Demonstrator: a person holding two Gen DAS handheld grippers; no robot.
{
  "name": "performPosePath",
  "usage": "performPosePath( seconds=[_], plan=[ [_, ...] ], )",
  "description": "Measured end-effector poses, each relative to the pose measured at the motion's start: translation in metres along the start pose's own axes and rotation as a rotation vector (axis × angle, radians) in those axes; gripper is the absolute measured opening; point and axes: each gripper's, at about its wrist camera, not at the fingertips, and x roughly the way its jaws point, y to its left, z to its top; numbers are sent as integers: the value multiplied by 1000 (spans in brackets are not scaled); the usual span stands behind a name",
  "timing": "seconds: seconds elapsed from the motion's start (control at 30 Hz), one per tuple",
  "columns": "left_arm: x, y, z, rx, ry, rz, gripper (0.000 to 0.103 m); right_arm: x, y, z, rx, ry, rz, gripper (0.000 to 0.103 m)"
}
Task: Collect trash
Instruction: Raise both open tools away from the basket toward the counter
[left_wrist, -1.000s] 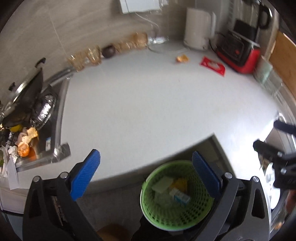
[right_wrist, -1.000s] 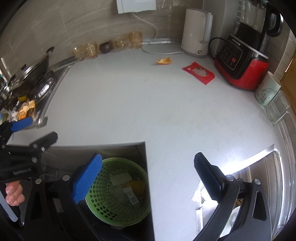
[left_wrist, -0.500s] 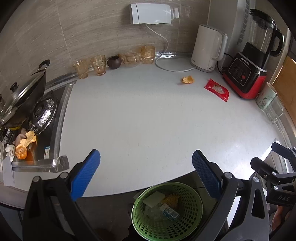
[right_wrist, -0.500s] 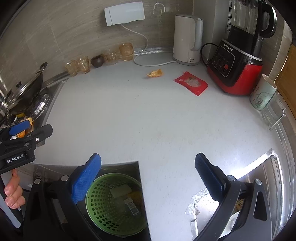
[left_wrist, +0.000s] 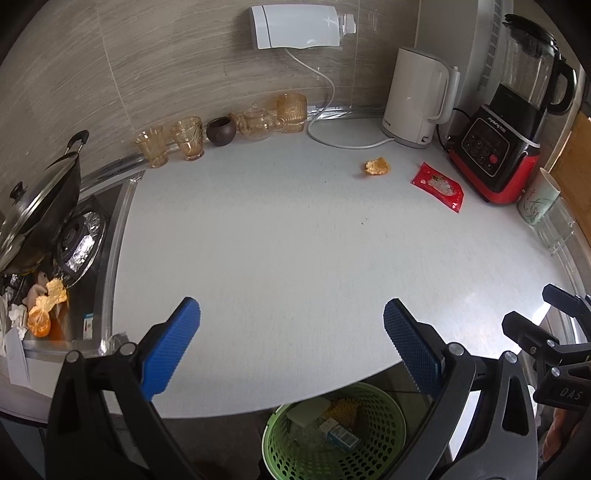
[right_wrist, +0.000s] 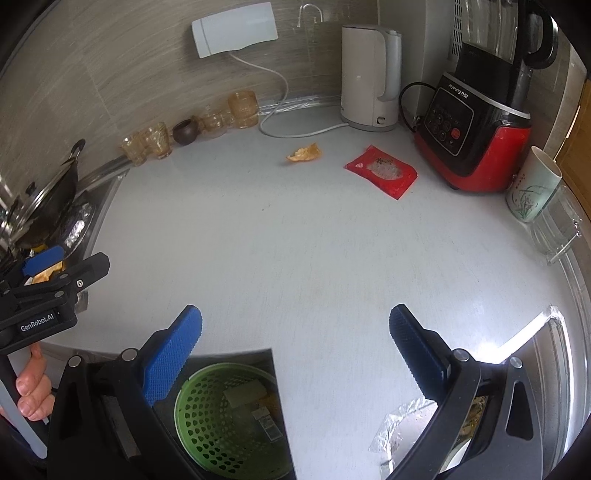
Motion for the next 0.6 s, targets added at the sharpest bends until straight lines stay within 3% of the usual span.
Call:
performPosePath(
  seconds=[0.27, 0.6],
  plan=[
    [41, -9, 33, -8, 2, -36, 95, 33, -27, 33, 56, 11, -28, 101],
    [124, -39, 95, 35, -20, -124, 95, 93, -82, 83, 152, 21, -56, 101]
  ],
)
